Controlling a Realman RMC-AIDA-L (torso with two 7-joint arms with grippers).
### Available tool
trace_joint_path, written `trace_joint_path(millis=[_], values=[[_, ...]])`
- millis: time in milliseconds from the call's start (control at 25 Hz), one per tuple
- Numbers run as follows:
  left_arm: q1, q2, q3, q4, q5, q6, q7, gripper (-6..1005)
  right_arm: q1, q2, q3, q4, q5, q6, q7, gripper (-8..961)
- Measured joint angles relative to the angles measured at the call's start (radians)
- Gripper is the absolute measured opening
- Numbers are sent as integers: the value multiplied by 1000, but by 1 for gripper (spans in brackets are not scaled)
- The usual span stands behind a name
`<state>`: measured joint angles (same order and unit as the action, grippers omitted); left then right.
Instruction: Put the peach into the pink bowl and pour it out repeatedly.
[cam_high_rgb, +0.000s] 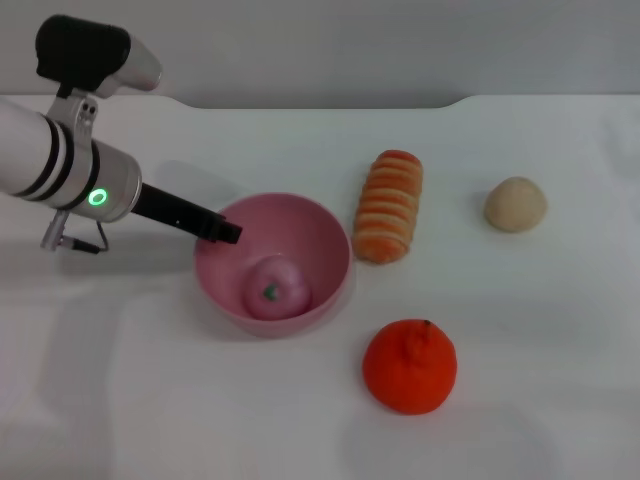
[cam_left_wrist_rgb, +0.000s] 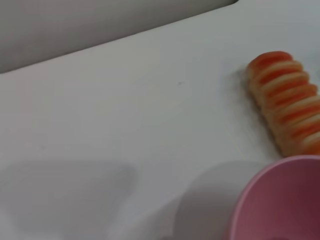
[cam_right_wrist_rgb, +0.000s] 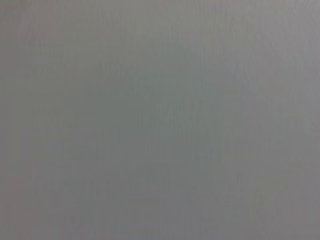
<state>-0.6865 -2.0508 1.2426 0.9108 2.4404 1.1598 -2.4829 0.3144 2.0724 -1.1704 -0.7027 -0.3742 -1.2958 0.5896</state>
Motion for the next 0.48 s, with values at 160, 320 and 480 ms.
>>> trace_joint_path(millis=[160,320,480], values=[[-4,-3,-8,38,-20,31,22,278,1,0,0,1,0,3,0,478],[-3,-1,-36,121,-200,83,149,404,4,0,0,4,0,3,1,478],[15,-5,-133,141,-423,40,341,514,8,0,1,24,7,-2,-1,478]])
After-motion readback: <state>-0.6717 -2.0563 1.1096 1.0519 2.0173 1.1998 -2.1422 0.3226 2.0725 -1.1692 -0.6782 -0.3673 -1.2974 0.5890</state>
